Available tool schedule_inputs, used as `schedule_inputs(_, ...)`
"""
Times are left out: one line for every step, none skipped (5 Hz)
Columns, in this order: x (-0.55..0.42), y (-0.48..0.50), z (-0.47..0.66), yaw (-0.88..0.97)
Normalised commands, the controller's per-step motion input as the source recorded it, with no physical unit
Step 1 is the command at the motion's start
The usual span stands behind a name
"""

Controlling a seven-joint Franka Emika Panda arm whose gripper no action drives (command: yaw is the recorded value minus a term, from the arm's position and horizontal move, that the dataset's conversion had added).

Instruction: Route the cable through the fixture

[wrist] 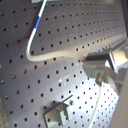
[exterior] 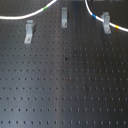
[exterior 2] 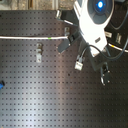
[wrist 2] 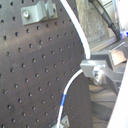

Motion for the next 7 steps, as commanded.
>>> schedule_inputs(-0.244, -0.138, 0.35, 0.78)
schedule_inputs(-0.149, -0.074, 0.29, 0.87)
schedule_inputs(-0.104, -0.035, 0.28, 0.89)
schedule_inputs(-0.104, -0.024, 0.30, 0.90)
schedule_inputs(-0.104, -0.011, 0.31, 0.91)
schedule_inputs(-0.195, -0.003, 0.31, 0.79)
schedule_inputs(-0.227, 0.018, 0.29, 0.75)
